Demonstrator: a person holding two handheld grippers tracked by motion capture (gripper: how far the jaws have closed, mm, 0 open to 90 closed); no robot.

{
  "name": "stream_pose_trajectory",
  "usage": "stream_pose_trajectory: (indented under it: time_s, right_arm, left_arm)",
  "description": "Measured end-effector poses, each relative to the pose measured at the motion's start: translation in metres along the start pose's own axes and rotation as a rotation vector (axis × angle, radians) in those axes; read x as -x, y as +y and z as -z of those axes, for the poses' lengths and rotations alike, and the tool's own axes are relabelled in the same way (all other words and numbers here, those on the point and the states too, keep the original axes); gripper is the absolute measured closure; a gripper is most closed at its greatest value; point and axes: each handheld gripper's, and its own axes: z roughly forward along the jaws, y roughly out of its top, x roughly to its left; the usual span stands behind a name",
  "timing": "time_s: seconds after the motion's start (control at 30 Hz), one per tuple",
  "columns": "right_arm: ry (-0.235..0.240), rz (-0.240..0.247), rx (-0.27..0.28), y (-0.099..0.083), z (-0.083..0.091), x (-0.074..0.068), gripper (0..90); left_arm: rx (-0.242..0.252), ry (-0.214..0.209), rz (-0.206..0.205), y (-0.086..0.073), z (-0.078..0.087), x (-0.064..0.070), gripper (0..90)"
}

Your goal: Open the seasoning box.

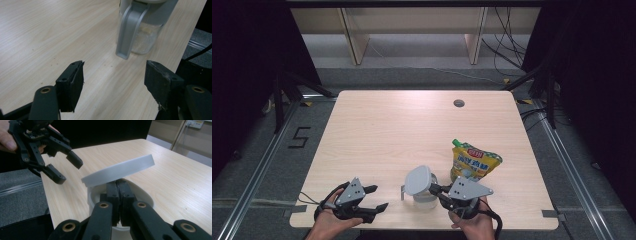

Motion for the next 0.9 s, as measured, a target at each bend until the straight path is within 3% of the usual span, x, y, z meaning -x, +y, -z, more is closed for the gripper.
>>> stream_pose_trajectory:
  time_s: [0.03, 0.07, 0.1, 0.13, 0.33, 0.4, 0.43, 0.53, 0.63, 0.83, 0.9]
  right_arm:
    - [0.003, -0.004, -0.008, 0.001, 0.000, -0.001, 89.6]
    - [0.014, 0.013, -0.008, 0.002, 0.000, -0.001, 89.5]
    - [0.004, 0.010, 0.005, 0.002, -0.002, -0.002, 89.2]
    - [0.015, 0.016, 0.000, 0.003, -0.002, -0.002, 89.0]
    - [0.034, 0.033, 0.006, 0.009, -0.006, -0.009, 88.9]
    - [0.032, 0.027, 0.004, 0.010, -0.006, -0.013, 88.9]
    - [0.045, 0.047, 0.007, 0.011, -0.008, -0.013, 88.9]
    - [0.041, 0.059, 0.004, 0.013, -0.011, -0.016, 88.9]
    - [0.041, 0.061, 0.005, 0.013, -0.014, -0.019, 88.9]
    - [0.066, 0.071, -0.006, 0.015, -0.017, -0.023, 88.2]
    - [0.060, 0.074, 0.001, 0.014, -0.015, -0.021, 87.8]
  left_arm:
    - [0.006, -0.010, -0.010, -0.002, -0.001, -0.001, 30.8]
    - [0.006, -0.008, 0.026, -0.003, -0.001, 0.001, 30.5]
    - [-0.008, -0.002, 0.007, -0.004, 0.000, 0.000, 30.4]
    - [0.004, -0.005, 0.006, -0.006, -0.002, 0.001, 30.2]
    - [-0.023, -0.002, 0.019, -0.014, -0.007, 0.006, 29.3]
    - [-0.044, 0.004, -0.001, -0.014, -0.007, 0.004, 29.0]
    - [-0.051, 0.012, 0.003, -0.014, -0.007, 0.004, 28.7]
    - [-0.027, 0.006, 0.020, -0.016, -0.009, 0.005, 28.6]
    - [-0.020, 0.005, 0.010, -0.016, -0.008, 0.005, 28.5]
    - [-0.023, 0.007, 0.030, -0.017, -0.008, 0.007, 28.2]
    - [-0.028, 0.009, 0.009, -0.017, -0.008, 0.005, 28.1]
